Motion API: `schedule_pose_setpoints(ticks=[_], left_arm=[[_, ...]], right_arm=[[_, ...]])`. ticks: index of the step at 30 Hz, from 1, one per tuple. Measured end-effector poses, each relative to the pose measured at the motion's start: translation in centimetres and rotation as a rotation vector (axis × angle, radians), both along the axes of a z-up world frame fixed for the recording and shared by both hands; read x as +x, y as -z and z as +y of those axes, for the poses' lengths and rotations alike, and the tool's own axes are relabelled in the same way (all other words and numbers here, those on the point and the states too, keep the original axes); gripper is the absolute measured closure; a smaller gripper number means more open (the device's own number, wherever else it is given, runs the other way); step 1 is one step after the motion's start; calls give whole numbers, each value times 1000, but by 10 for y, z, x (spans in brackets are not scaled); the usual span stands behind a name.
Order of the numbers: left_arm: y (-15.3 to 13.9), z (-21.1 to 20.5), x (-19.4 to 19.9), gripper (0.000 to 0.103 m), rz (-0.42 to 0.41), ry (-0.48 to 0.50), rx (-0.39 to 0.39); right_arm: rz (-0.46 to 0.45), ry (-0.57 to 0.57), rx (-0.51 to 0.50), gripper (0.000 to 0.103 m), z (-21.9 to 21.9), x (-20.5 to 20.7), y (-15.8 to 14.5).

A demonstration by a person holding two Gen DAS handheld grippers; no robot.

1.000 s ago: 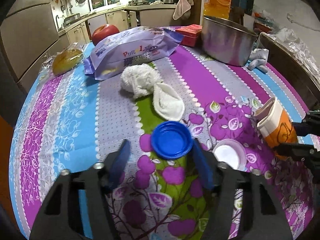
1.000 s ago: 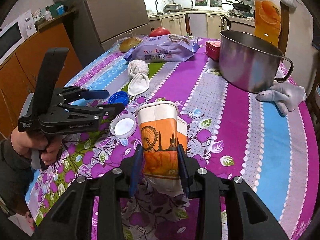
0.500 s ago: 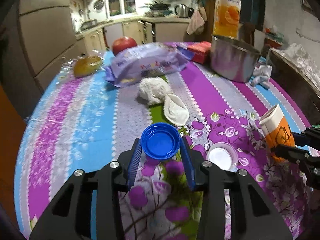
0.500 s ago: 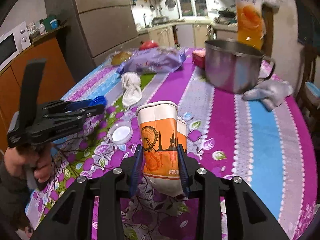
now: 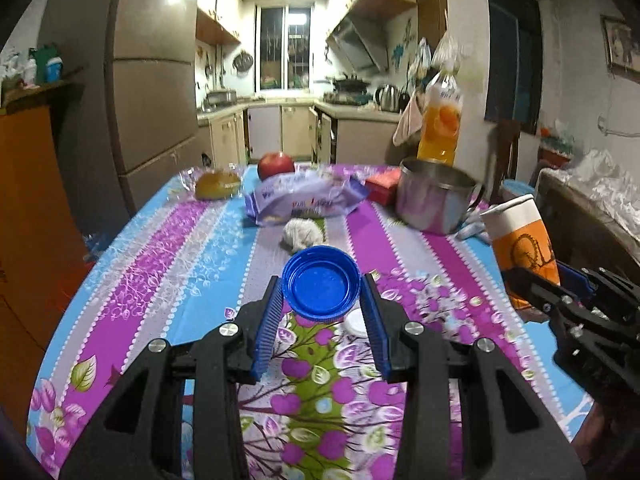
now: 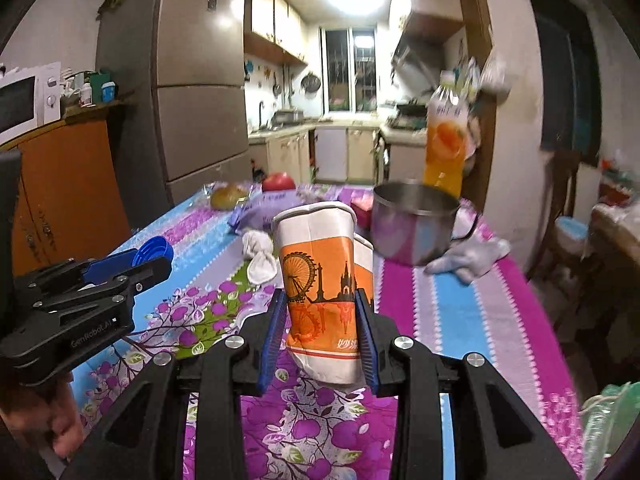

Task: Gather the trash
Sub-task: 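Carry the blue cap and orange paper cup over the green basin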

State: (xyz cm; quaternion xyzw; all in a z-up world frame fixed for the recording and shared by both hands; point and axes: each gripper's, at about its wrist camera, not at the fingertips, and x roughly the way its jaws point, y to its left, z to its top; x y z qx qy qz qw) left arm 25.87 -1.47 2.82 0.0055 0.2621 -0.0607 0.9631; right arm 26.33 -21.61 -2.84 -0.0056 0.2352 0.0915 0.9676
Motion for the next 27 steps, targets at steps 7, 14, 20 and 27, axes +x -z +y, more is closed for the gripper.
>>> schedule_pose_setpoints(ticks=[7,14,20,27], left_arm=[[-21,-17,-28,65,-61,17,-4],[-34,-42,-44,65,-88,63,-15],[-45,-80,-60,65,-107,137,-21],[-51,-133,-71,65,-108,241,-25]], right_arm=[[-61,48,5,68,-12,-36,-18],[-100,104,5,68,-37,-69,-37],[-127,178,-5,68,-74,-100,-53],[-137,278,-23,68,-127,-136,-65]])
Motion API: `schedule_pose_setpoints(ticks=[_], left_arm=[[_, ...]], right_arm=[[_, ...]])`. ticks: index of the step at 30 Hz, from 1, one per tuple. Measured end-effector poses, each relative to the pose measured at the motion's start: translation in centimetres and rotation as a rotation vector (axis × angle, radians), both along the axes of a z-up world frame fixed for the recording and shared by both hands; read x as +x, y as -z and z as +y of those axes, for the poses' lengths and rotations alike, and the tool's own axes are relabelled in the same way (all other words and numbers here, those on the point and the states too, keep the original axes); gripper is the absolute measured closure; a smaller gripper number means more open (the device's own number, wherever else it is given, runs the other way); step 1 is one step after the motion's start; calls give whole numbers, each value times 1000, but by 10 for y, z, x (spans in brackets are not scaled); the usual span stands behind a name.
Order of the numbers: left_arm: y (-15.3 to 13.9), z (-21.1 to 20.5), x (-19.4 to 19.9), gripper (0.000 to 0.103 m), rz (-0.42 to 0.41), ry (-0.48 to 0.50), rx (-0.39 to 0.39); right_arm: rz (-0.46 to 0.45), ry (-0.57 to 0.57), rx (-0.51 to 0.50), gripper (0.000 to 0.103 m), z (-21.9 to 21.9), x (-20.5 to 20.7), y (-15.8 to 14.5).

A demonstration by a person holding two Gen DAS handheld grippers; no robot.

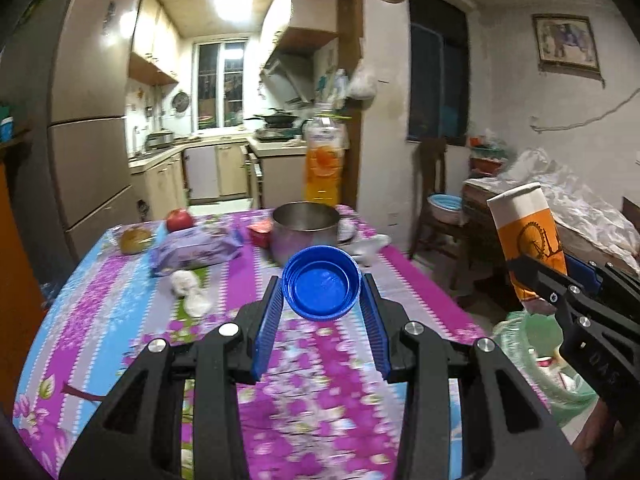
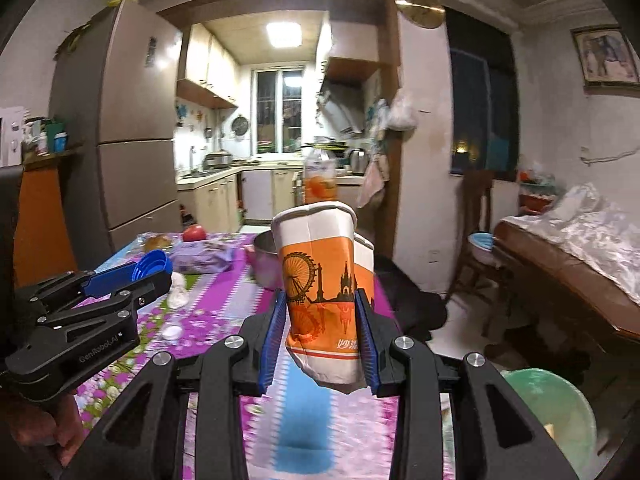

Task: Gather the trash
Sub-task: 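Carry the blue cap and orange paper cup over the green basin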

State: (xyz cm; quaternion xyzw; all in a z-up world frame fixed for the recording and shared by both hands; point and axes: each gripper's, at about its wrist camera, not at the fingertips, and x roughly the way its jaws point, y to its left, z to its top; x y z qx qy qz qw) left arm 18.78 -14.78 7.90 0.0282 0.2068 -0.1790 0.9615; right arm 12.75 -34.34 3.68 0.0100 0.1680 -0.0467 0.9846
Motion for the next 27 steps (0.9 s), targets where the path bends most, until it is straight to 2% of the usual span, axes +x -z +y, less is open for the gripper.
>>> schedule_pose_setpoints(ticks=[14,23,27], left_arm=[[1,-126,-31,65,17,230,25],[23,-209,-41,65,80,357,76],[33,-238,-42,65,111,393,103]], right_arm=[[40,212,14,68,-122,-70,2],[128,319,72,68,-209,-96,29],[185,347,92,68,-239,-93,40]])
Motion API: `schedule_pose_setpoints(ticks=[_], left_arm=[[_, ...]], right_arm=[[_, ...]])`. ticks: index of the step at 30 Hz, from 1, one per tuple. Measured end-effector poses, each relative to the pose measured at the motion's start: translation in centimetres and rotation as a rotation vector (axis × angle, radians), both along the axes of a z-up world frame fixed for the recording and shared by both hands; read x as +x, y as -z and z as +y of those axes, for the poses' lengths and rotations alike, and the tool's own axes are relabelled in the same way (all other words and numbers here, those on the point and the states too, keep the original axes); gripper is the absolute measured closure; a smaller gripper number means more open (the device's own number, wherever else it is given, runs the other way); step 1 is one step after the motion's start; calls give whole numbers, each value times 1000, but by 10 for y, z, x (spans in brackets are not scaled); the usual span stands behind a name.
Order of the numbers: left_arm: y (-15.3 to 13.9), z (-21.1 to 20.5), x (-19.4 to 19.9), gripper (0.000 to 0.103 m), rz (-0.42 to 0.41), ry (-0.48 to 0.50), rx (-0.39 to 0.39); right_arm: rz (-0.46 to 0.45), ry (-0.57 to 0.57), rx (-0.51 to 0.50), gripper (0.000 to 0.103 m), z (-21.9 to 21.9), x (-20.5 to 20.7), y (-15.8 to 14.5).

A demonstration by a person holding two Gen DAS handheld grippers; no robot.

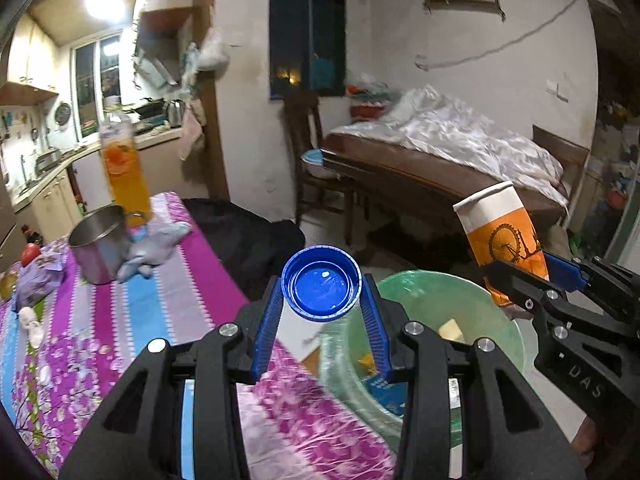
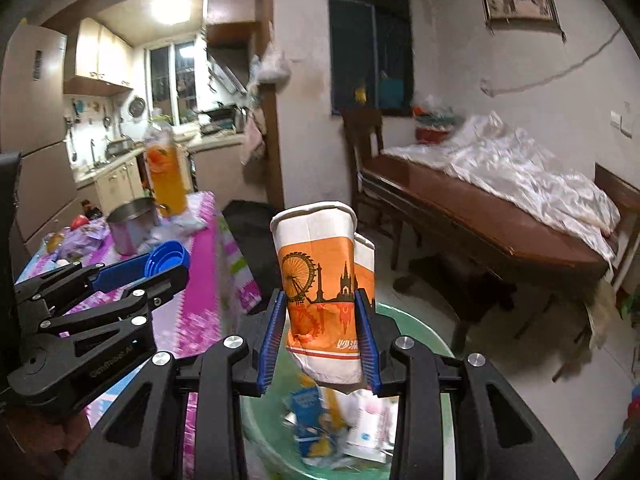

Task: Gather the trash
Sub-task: 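Carry the blue cap and orange paper cup over the green basin, then open both tools to drop the cap and cup into the basin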

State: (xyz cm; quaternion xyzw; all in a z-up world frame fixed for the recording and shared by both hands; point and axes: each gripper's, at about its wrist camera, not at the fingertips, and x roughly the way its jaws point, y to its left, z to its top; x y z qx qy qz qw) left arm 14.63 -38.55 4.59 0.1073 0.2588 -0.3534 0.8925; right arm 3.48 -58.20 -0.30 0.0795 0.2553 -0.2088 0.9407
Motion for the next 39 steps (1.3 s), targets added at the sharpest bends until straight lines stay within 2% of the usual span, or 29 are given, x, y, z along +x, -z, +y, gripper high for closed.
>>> schedule_pose_setpoints(ticks=[7,15,22,39], left_arm=[[21,-38,4,65,78,60,66],[54,-68,14,65,166,76,150],[71,-71,24,65,180,39,192],[69,-72,29,65,174,24,198]], right_arm=[[137,5,97,68,-59,14,31],[286,-8,216,67,-94,29,69],[283,14,273,67,-103,28,79],[277,13,281,67,-101,25,83]])
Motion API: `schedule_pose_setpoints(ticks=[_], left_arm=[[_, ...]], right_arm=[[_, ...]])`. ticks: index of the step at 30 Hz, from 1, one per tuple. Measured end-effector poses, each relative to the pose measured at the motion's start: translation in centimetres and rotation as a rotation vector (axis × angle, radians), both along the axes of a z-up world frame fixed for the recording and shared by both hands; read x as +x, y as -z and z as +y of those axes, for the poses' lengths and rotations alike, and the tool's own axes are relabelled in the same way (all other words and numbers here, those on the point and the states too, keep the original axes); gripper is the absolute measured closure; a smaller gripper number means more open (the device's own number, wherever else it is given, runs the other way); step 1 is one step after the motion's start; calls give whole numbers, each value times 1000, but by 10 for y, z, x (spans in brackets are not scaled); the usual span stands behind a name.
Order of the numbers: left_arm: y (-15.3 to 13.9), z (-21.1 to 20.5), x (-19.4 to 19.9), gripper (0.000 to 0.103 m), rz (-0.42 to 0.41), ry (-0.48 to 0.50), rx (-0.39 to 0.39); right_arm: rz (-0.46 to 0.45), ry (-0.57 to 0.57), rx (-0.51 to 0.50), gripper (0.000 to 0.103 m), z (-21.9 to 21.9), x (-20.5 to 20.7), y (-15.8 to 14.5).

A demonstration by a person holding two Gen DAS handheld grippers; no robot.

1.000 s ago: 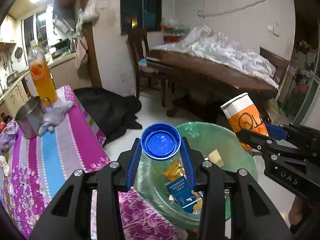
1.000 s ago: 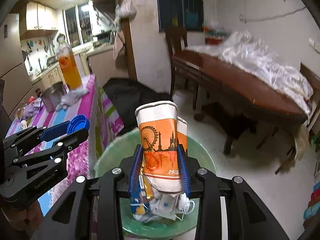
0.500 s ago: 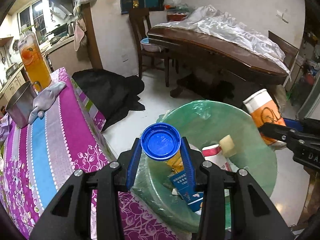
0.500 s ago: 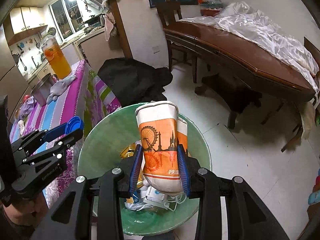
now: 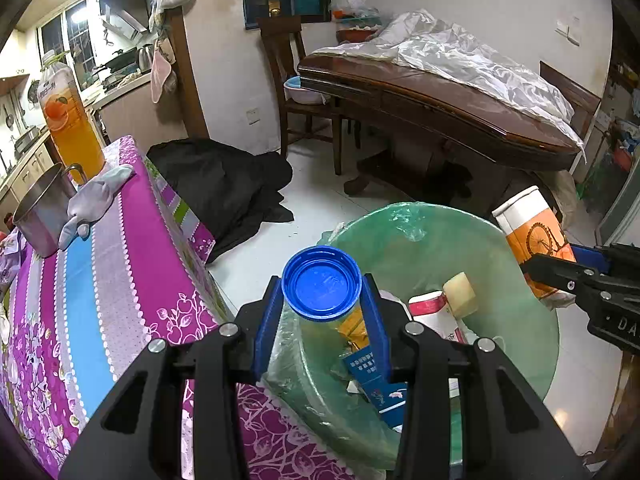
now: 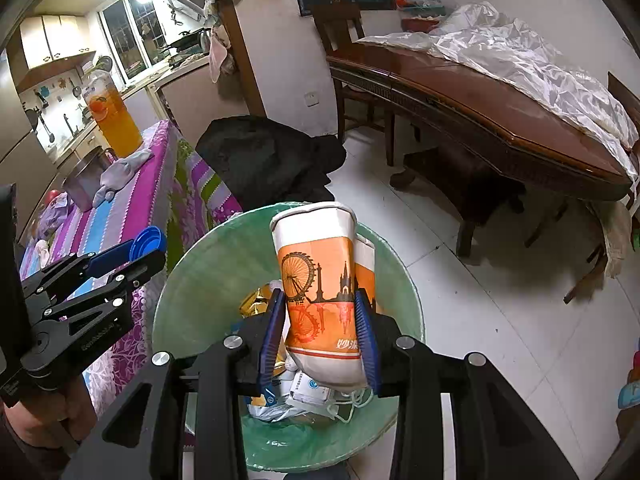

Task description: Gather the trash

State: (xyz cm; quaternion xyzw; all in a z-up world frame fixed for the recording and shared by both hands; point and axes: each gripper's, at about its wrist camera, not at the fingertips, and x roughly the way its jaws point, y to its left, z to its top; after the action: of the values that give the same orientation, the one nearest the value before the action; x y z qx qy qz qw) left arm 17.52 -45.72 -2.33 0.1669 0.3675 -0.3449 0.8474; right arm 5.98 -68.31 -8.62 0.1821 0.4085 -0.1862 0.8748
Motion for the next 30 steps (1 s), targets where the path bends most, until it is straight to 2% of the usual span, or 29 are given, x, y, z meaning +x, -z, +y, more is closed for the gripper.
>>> schedule_pose_setpoints(ticks=[8,9,11,14,22,25,30], left_arm=[[0,-4,-1,63,-3,0,2],[0,-4,-1,59,-2,1,7],[0,-5,-2,34,-17,-3,9],[1,-4,-1,24,-22,-6,9],[-1,1,0,23,-25,-14,5],[-3,6,0,22,-28,-17,0],[-9,25,-2,14,-48,-29,-17]], right_arm=[[-3,-6,0,65,0,-1,-1],[-3,-8,3,61,0,0,0],[-9,-7,4,51,0,-1,1],[-23,5,4,48,-1,-2,1],[-48,12,-3,44,0,-6,-5],[-79,4,-23,38,5,-10,-12],[-199,26,-133,12,30,-31,-35]])
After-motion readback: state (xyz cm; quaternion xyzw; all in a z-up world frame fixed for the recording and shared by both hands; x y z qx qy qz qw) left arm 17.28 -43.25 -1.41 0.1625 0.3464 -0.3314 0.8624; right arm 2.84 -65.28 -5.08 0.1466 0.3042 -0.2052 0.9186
